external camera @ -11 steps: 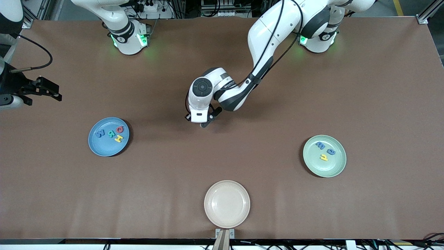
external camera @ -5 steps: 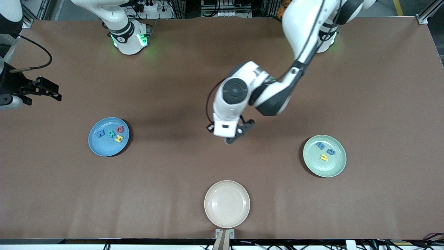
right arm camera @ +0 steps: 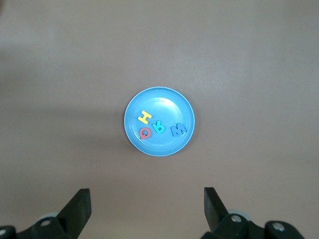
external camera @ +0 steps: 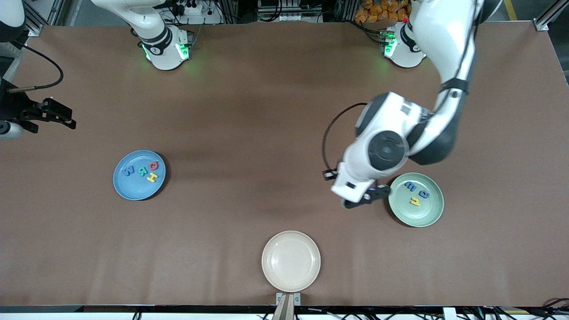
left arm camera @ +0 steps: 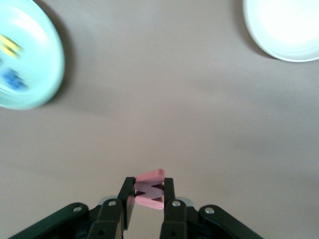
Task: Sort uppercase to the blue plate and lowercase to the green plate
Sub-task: 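Carry pink W to the green plate with the left gripper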
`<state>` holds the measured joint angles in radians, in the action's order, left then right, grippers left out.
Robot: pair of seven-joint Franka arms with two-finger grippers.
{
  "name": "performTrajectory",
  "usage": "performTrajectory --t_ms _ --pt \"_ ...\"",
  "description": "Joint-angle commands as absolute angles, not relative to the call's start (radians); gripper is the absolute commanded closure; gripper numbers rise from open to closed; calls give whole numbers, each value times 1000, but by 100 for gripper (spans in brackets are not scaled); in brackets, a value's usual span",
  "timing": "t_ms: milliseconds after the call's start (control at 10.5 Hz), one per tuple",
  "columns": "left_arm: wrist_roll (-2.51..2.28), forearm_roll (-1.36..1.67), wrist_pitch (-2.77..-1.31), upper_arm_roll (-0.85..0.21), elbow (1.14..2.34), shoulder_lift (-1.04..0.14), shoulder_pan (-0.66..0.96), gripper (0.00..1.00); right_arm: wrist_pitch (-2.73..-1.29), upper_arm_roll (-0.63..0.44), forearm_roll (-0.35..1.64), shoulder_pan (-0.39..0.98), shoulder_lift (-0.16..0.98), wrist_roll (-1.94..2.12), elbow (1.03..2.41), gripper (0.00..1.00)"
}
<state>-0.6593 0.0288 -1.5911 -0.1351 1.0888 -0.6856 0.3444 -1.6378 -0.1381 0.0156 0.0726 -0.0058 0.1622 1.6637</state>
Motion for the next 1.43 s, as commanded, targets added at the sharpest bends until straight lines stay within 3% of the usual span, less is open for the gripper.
performTrajectory --t_ms 0,381,666,856,951,1046,1142,1332 --pt "-421 -32 -1502 -143 1152 -627 235 100 -1606 -133 26 66 -17 149 1660 0" --pt "-322 -113 -1514 -130 1190 -690 110 100 -1594 -132 29 71 -15 152 1660 0" --pt "-321 -118 -1710 -81 1288 -727 107 100 -1606 -132 29 64 -15 150 1661 0" --pt "-314 -129 -1764 -58 1289 -752 109 100 -1606 -132 29 67 -14 150 1660 0" --pt "-314 -127 -1782 -58 1287 -765 110 75 -1606 -132 29 67 -14 150 1660 0" --pt "-316 -129 -1796 -58 1282 -770 109 18 -1606 -132 29 69 -14 149 1660 0" --pt "-313 -129 -1798 -58 1281 -762 109 0 -1606 -132 29 69 -14 149 1660 0" --pt "-319 -129 -1793 -58 1278 -724 115 0 -1606 -132 29 69 -14 149 1660 0"
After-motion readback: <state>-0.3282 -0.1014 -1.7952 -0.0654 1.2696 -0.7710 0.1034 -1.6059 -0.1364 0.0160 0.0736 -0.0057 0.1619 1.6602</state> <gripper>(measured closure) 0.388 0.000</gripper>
